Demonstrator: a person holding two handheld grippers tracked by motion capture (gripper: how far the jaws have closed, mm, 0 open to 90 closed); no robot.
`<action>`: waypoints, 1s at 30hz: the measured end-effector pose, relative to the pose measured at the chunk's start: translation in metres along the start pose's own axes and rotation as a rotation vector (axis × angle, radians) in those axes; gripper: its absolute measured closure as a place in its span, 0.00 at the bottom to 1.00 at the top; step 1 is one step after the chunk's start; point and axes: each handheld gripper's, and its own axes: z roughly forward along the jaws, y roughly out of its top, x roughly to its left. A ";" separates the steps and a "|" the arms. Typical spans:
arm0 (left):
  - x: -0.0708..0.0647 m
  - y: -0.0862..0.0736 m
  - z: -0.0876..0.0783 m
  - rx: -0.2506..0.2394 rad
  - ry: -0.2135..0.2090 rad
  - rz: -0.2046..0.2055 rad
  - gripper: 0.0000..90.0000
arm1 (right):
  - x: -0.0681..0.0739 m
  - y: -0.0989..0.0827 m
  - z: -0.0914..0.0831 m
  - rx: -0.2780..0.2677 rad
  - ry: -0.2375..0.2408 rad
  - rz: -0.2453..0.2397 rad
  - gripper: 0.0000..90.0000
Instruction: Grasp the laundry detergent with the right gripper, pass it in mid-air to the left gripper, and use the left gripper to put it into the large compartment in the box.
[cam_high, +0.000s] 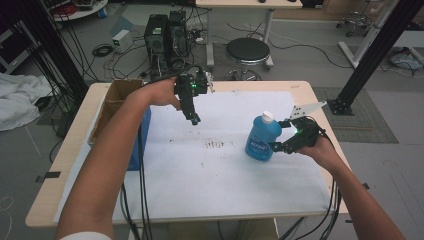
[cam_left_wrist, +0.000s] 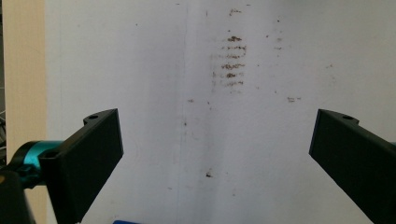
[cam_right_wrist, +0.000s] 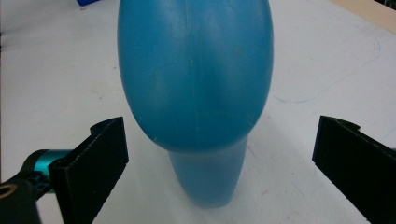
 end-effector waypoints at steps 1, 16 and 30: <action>0.000 0.000 0.000 0.002 -0.001 0.001 0.03 | 0.000 0.000 0.002 -0.005 0.004 -0.002 0.03; 0.000 -0.001 0.001 0.002 -0.003 -0.001 0.03 | 0.001 -0.003 0.017 -0.045 0.029 0.017 0.03; 0.000 -0.001 0.001 0.003 -0.003 0.000 0.03 | 0.001 -0.005 0.028 -0.084 0.028 0.031 0.03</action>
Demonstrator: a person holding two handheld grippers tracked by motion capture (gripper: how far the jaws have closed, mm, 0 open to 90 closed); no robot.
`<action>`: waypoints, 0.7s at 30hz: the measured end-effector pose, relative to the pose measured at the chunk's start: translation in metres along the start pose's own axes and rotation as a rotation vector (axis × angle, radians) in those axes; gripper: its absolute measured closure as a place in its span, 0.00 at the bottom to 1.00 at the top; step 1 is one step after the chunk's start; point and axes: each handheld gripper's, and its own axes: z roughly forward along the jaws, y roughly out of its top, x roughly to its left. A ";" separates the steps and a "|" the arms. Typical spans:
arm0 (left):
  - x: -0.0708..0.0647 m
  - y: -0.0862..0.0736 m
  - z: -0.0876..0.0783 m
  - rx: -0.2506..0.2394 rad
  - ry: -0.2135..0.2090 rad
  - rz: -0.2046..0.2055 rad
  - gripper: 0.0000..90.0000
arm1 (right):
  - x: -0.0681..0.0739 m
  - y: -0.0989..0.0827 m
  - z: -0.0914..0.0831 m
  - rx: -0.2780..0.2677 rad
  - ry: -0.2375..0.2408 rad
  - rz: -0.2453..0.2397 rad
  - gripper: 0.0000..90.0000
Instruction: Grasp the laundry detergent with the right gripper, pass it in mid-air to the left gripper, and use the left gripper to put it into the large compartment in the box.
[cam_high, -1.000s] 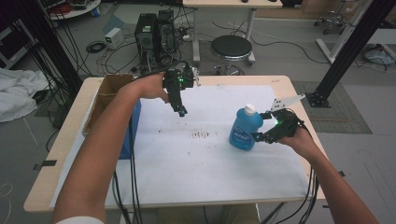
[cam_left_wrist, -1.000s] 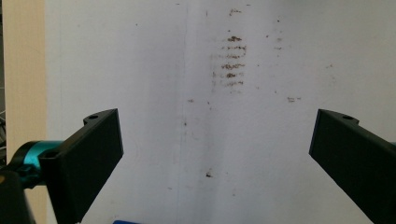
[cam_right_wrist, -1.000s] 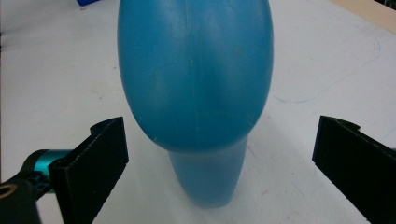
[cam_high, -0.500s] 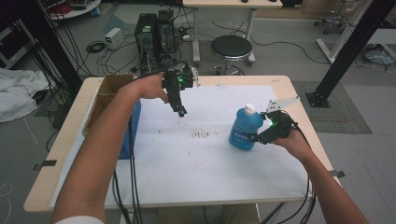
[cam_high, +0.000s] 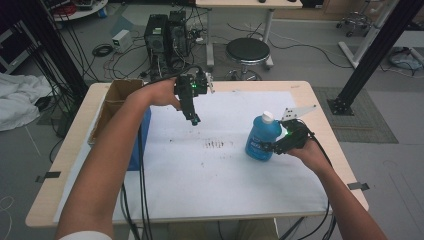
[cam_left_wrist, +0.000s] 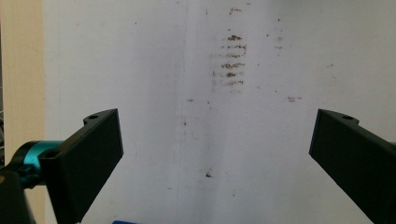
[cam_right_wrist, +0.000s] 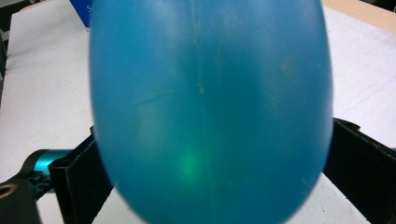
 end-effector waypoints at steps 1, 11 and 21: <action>0.000 0.000 0.000 0.003 -0.002 -0.001 0.03 | 0.000 0.000 0.000 -0.004 -0.001 0.004 0.03; 0.001 -0.001 0.002 0.006 -0.003 -0.001 0.03 | 0.000 -0.009 0.004 -0.020 -0.011 0.010 0.04; 0.000 -0.001 0.002 0.008 -0.006 -0.002 0.03 | 0.001 -0.012 0.009 -0.035 -0.005 0.005 0.15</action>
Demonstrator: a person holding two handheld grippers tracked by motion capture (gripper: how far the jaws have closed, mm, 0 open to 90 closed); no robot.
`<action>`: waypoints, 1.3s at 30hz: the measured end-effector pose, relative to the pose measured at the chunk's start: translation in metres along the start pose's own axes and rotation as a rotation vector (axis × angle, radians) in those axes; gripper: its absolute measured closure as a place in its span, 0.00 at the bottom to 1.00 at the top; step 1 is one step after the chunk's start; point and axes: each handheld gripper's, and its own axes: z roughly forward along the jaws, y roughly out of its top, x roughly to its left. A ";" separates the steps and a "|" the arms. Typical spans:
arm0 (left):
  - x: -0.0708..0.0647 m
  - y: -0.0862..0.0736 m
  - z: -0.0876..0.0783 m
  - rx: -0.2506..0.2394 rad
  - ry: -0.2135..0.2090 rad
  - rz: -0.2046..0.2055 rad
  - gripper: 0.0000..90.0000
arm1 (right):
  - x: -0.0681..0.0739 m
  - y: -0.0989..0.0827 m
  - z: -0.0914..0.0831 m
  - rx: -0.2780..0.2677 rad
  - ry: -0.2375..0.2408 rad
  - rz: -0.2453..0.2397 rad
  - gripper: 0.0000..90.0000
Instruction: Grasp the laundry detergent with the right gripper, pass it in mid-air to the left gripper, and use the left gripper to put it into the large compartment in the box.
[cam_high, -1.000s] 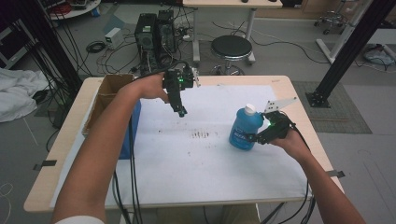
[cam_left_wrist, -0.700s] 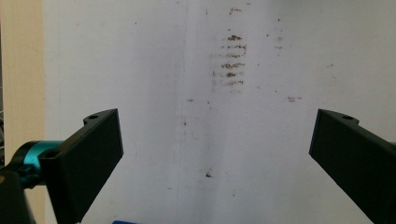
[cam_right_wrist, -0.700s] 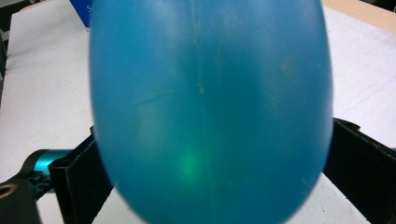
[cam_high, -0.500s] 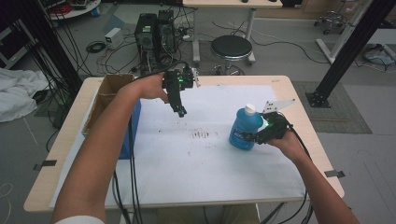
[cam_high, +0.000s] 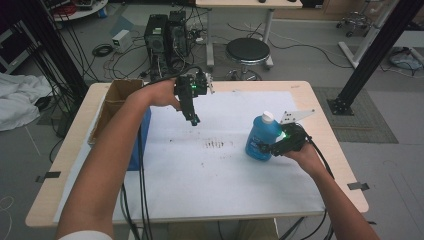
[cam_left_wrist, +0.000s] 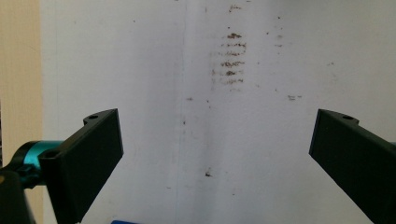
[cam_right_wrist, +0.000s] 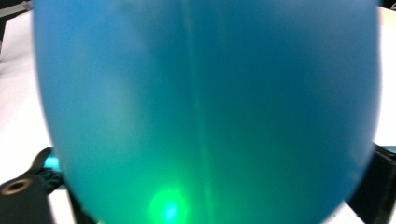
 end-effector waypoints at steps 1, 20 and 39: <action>0.000 0.000 0.000 0.000 0.000 0.000 0.03 | 0.000 -0.001 -0.001 -0.006 0.006 -0.009 0.17; -0.001 -0.001 0.000 0.001 0.001 0.003 0.03 | 0.002 -0.002 0.001 -0.040 0.000 -0.020 0.28; -0.001 0.000 0.002 0.000 -0.001 0.005 0.03 | 0.002 -0.003 -0.001 -0.044 -0.017 -0.038 0.41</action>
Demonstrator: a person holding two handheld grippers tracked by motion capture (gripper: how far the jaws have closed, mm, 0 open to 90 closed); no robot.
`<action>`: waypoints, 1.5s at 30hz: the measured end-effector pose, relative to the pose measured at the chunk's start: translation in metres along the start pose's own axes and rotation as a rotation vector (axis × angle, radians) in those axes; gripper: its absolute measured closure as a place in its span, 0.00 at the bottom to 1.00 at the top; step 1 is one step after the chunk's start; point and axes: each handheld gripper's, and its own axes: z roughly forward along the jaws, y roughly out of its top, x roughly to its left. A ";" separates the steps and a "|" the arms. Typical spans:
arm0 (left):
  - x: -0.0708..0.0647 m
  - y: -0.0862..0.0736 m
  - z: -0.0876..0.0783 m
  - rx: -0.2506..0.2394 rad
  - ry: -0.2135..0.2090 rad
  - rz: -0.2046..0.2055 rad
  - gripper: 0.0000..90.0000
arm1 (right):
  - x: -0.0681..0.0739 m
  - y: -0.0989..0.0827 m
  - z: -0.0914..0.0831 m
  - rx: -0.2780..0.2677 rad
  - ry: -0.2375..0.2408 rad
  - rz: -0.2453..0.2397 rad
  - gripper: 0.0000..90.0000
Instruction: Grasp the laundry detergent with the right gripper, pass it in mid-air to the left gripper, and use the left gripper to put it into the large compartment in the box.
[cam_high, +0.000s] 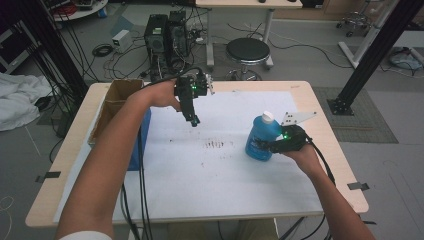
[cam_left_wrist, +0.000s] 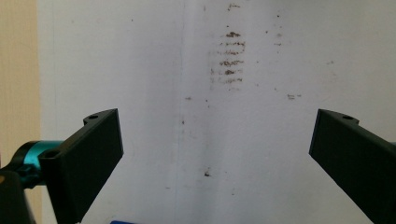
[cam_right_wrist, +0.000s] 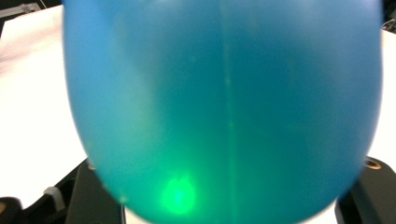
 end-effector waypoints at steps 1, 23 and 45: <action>0.000 0.000 0.000 -0.001 0.000 0.000 0.03 | 0.000 0.000 0.000 -0.002 0.000 0.000 0.41; -0.012 0.003 -0.022 -0.050 0.015 -0.010 0.03 | 0.018 0.025 -0.028 0.010 0.015 -0.021 0.49; -0.067 0.015 -0.066 -0.088 -0.038 0.055 0.03 | 0.070 0.080 -0.054 -0.052 0.163 -0.100 0.50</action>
